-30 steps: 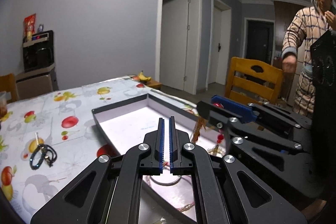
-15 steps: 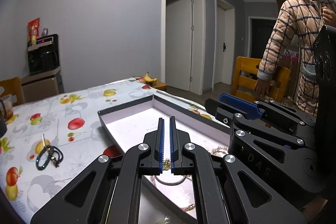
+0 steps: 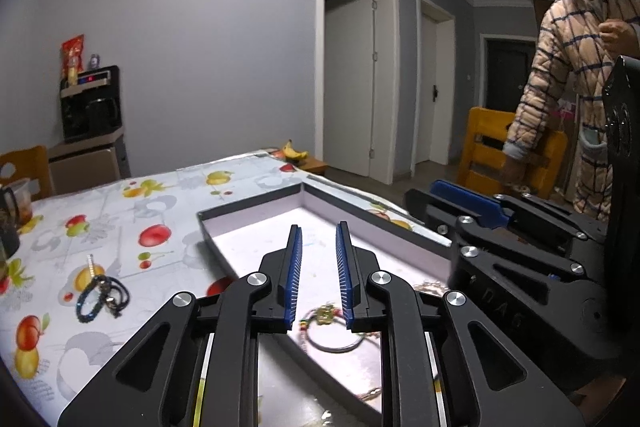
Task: Organize jewelry
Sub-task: 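Open the left tool to drop the pink cord into the box, then move the left tool to the black beaded bracelet and close on it, then lift the beaded bracelet with the left tool while the right tool grasps the black charm hair tie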
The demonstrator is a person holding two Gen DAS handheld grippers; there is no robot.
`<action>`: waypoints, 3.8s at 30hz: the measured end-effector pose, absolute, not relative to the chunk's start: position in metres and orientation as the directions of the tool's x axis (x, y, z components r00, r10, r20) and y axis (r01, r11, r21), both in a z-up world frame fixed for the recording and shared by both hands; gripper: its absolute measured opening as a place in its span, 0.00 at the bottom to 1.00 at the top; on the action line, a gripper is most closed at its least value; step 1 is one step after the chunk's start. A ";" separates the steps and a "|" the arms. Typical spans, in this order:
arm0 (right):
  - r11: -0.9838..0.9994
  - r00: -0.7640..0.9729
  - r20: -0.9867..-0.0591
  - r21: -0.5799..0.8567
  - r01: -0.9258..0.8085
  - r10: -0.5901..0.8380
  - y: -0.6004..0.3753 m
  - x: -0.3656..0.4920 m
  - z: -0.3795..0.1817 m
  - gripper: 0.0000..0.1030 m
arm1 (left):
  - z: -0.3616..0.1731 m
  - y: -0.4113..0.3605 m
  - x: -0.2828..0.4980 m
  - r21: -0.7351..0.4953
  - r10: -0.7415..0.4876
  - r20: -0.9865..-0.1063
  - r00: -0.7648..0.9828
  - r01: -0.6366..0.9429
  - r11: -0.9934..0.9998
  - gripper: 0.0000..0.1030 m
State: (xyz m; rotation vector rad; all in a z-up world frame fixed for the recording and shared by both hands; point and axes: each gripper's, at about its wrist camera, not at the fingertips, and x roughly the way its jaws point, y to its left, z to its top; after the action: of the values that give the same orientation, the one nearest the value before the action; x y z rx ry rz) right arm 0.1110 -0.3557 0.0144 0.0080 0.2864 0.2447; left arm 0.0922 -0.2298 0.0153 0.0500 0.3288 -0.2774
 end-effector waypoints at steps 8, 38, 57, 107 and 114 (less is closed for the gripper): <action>0.969 0.929 -0.278 0.043 -0.244 0.246 -0.358 0.111 0.014 0.22 | 0.016 -0.187 0.092 -0.021 -0.157 -0.312 0.937 0.158 0.987 0.17; 0.781 0.597 -0.608 0.063 -0.621 0.524 -0.140 0.155 -0.002 0.66 | -0.007 0.034 0.131 -0.160 -0.103 -0.580 0.808 0.011 0.987 0.56; 0.762 0.619 -0.449 0.307 -0.571 0.645 -0.154 0.220 0.010 0.66 | -0.044 -0.007 0.193 0.049 -0.159 -0.778 0.608 0.310 0.949 0.30; 0.671 0.374 -0.667 0.259 -0.694 0.644 -0.111 0.211 -0.024 0.11 | 0.033 0.091 0.157 -0.325 -0.358 -0.445 0.820 0.225 0.919 0.14; 0.535 0.330 -0.454 0.461 -0.708 0.828 -0.143 0.210 0.009 0.11 | 0.035 0.098 0.154 -0.342 -0.361 -0.434 0.825 0.220 0.913 0.14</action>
State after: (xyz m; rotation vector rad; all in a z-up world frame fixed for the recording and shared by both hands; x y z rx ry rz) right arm 0.2103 -0.1430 0.0090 0.1927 0.7113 1.0120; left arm 0.1538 0.0981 0.0350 -0.2854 0.5139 -0.3133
